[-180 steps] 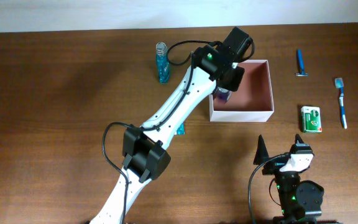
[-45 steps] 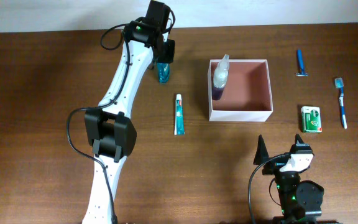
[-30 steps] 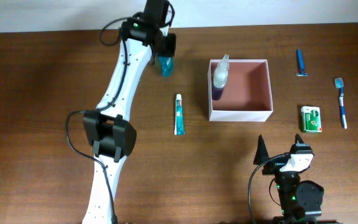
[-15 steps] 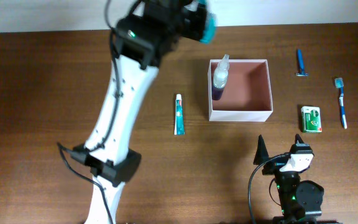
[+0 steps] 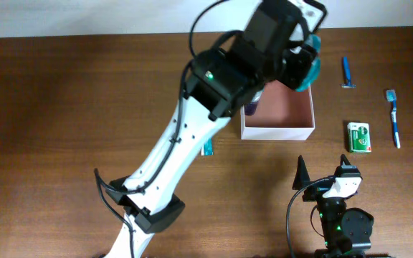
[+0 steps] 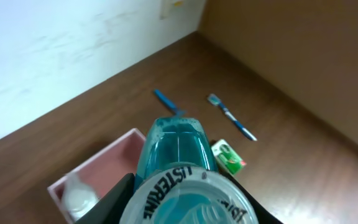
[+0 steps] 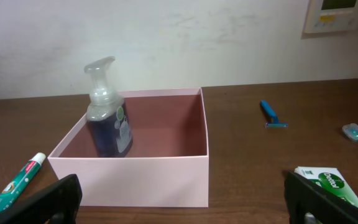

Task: Pack container
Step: 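Lift the Listerine bottle and carry it into the pink box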

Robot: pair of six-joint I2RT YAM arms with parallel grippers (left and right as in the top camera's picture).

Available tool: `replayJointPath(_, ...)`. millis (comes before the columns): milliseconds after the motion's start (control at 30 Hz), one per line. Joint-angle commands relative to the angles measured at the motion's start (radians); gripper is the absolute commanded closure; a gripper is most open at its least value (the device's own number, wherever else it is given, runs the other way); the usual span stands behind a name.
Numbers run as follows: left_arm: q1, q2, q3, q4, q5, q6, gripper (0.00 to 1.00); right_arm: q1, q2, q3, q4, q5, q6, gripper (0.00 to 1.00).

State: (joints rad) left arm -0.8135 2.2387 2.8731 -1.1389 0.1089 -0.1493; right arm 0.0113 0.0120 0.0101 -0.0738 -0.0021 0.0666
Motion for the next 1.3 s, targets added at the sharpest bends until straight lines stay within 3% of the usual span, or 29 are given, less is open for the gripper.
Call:
replayJointPath(0,-0.027,-0.008,0.006,0.021,0.003,0.009,0.72,0.008,-0.006,-0.005,-0.005,-0.002,-0.007,0.01)
replayJointPath(400,-0.068,0.121,0.003,0.017,-0.003,0.009,0.71,0.008,-0.006,-0.005,-0.005,-0.002,-0.007,0.01)
replayJointPath(700,-0.063,0.236,0.003,-0.013,-0.237,0.009,0.71,0.008,-0.006,-0.005,-0.005,-0.002,-0.007,0.01)
replayJointPath(1267,0.050,0.369,0.003,0.039,-0.244,0.009,0.70,0.008,-0.006,-0.005,-0.005,-0.002,-0.007,0.01)
